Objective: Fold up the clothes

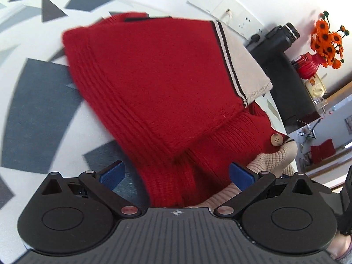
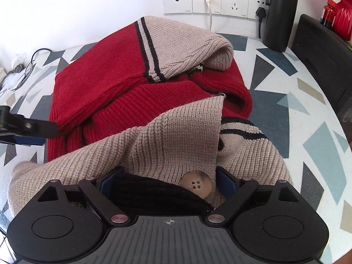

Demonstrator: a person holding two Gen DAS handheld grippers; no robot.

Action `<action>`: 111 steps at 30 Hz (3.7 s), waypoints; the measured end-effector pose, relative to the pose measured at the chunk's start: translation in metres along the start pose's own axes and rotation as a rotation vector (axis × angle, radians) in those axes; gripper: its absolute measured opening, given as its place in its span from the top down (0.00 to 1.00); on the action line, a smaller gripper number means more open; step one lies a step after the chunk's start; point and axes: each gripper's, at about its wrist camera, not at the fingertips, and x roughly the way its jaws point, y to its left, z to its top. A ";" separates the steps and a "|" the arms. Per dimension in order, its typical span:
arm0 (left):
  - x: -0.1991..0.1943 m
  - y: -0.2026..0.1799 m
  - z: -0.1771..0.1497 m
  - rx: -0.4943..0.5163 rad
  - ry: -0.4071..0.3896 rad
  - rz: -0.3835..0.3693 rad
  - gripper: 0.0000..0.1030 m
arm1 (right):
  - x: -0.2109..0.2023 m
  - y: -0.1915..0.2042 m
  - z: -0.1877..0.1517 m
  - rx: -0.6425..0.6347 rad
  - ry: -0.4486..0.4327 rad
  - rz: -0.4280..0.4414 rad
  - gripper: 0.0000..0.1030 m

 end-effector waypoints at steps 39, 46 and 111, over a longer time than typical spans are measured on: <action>-0.128 0.131 0.004 -0.275 -0.325 0.203 0.28 | 0.011 0.132 0.025 -0.186 0.067 0.383 0.08; -0.124 0.067 -0.003 -0.065 -0.255 0.073 0.11 | -0.052 0.071 0.021 -0.007 -0.054 0.364 0.07; -0.241 -0.014 0.035 0.033 -0.543 0.115 0.02 | -0.252 -0.051 0.129 0.080 -0.660 0.257 0.01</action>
